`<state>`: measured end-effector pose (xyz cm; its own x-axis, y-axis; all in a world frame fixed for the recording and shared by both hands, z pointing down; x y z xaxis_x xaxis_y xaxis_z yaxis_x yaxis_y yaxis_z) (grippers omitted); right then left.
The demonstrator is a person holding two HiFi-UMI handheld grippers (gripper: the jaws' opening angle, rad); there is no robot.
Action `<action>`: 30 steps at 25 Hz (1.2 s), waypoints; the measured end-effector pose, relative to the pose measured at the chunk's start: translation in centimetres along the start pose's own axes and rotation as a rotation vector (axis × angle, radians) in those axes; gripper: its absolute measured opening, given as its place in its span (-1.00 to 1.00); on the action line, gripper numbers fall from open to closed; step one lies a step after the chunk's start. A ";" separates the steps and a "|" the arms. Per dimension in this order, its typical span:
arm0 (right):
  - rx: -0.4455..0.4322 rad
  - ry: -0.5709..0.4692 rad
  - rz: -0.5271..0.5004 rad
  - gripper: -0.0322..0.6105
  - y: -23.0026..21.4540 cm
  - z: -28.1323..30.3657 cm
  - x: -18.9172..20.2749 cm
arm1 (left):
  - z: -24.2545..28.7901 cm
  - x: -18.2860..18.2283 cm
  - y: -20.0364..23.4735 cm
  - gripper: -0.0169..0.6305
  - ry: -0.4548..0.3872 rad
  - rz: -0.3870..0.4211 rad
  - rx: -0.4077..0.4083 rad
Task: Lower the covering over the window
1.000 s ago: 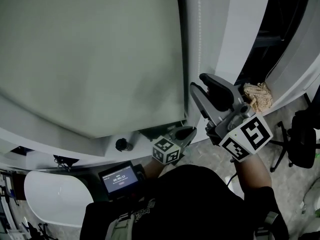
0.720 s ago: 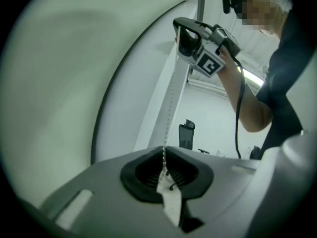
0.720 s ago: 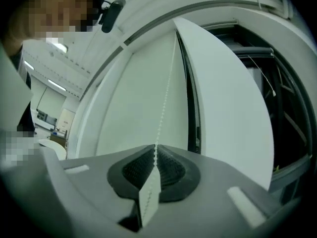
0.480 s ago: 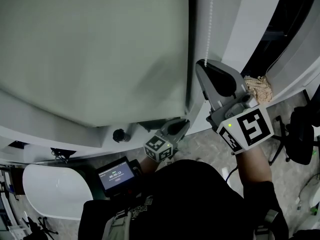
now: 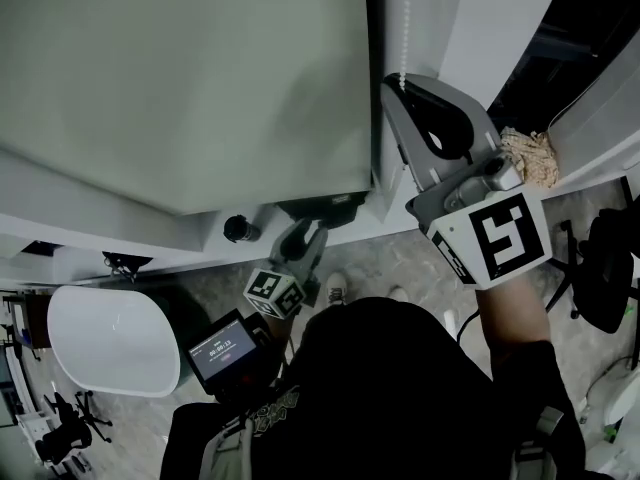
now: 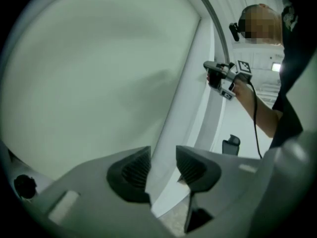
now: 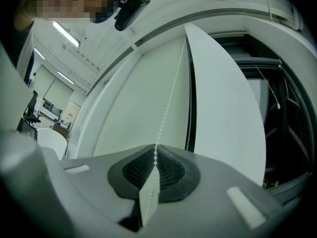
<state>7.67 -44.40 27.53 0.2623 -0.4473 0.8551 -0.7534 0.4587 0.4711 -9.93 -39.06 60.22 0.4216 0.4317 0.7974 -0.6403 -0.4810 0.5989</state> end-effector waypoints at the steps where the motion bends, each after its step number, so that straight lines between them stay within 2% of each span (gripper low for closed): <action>1: -0.008 0.000 -0.024 -0.86 0.4 -0.1 0.1 | -0.2 0.5 -0.4 -0.50 0.000 -0.006 -0.004; 3: -0.040 0.045 -0.058 -0.86 1.6 -0.5 1.6 | 0.0 1.3 -1.9 -0.52 -0.012 -0.013 0.010; 5: -0.079 0.116 -0.033 -0.86 3.1 -1.6 4.9 | 0.4 1.3 -4.1 -0.52 -0.030 -0.013 0.044; 8: -0.096 0.224 0.015 -0.86 5.3 -4.2 11.0 | 1.2 -0.7 -7.2 -0.52 -0.050 -0.013 0.088; 12: -0.135 0.369 0.060 -0.86 8.3 -7.3 17.6 | 2.0 -3.9 -8.6 -0.52 -0.101 0.007 0.129; 16: -0.121 0.385 0.063 -0.86 8.8 -7.9 18.9 | 3.1 -5.1 -8.9 -0.54 -0.106 0.023 0.140; 19: -0.108 0.406 0.053 -0.86 8.4 -7.6 19.2 | 3.9 -4.4 -8.0 -0.55 -0.090 0.000 0.160; 22: -0.099 0.419 0.048 -0.86 8.0 -7.7 19.1 | 4.3 -3.0 -7.1 -0.55 -0.025 -0.026 0.183; 25: -0.178 0.382 0.076 -0.86 8.9 -9.3 17.3 | 4.4 -1.1 -6.5 -0.57 0.065 -0.056 0.206; 26: -0.177 0.373 0.081 -0.85 8.9 -10.3 16.5 | 4.6 -0.4 -6.3 -0.59 0.104 -0.069 0.217; 28: -0.057 0.387 0.123 -0.85 7.1 -13.2 16.1 | 5.1 1.7 -5.5 -0.59 0.211 -0.083 0.239; 30: 0.104 0.386 0.230 -0.85 4.3 -16.4 16.5 | 5.9 4.5 -4.4 -0.60 0.346 -0.090 0.248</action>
<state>18.65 -37.22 47.24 0.2716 -0.0154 0.9623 -0.8698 0.4240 0.2523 -1.46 -39.47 61.62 0.2019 0.6902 0.6949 -0.4190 -0.5805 0.6982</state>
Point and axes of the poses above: the fingertips, and each gripper's own axes: z forward along the fingers, y to its left, x out of its underside, the point moved 4 cm from there along -z, backward along the fingers, and after that the axes turned 15 degrees about -z, right-handed, at the moved point
